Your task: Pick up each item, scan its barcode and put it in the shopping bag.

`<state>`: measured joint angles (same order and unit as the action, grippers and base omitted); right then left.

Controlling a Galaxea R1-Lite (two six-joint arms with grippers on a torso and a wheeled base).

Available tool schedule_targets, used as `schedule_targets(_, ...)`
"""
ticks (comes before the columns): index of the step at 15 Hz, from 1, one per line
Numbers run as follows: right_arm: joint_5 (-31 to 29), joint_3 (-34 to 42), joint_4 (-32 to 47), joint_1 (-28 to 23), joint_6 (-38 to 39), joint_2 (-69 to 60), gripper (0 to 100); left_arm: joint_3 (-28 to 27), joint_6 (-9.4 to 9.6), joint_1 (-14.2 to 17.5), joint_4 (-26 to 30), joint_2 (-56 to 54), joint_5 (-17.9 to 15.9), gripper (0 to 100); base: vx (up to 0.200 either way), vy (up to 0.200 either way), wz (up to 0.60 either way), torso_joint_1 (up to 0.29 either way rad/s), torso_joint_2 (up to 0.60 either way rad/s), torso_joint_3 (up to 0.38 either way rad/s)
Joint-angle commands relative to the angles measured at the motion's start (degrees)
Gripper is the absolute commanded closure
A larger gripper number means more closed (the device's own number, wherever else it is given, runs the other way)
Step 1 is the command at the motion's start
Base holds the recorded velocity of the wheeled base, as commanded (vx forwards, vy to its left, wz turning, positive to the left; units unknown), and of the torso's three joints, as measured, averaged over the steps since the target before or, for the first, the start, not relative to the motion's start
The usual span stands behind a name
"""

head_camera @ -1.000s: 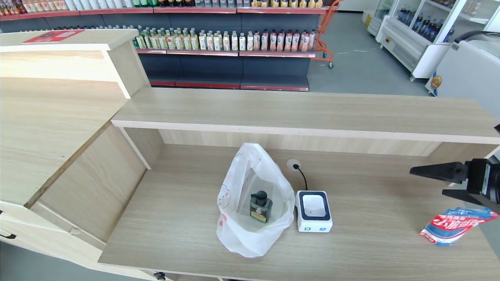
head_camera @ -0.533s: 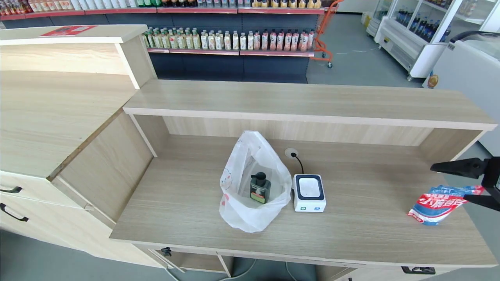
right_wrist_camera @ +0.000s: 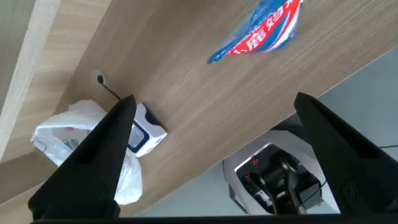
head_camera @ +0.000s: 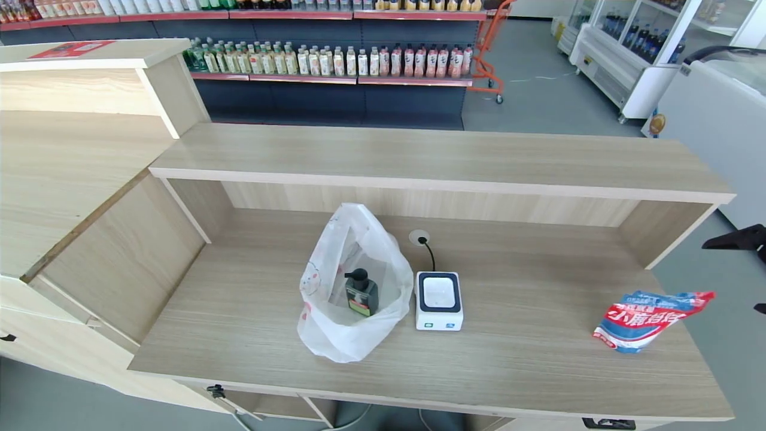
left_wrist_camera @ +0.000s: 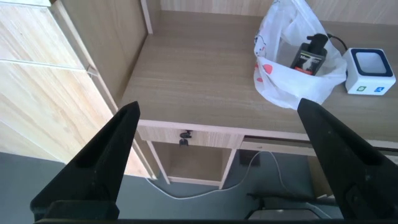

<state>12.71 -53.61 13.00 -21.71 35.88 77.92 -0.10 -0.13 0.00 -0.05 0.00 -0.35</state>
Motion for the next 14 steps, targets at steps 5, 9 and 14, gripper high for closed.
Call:
schedule_targets(5, -2.7, -1.5, 0.9, -1.8, 1.1, 4.1, 0, 0.0, -0.13, 0.0, 0.0, 0.0, 0.0, 0, 0.0, -0.2, 0.0, 0.005, 0.0, 0.002)
schedule_targets(9, -2.9, -1.6, 4.0, 0.8, 6.1, 7.1, 0, 0.0, -0.31, 0.0, 0.0, 0.0, 0.0, 0, 0.0, 0.0, 0.0, 0.0, 0.0, 0.0)
schedule_targets(14, -8.6, -1.8, 3.2, 7.2, 10.4, 14.8, 0, 0.0, -0.31, 0.0, 0.0, 0.0, 0.0, 0, 0.0, 0.0, 0.0, 0.0, 0.0, 0.0)
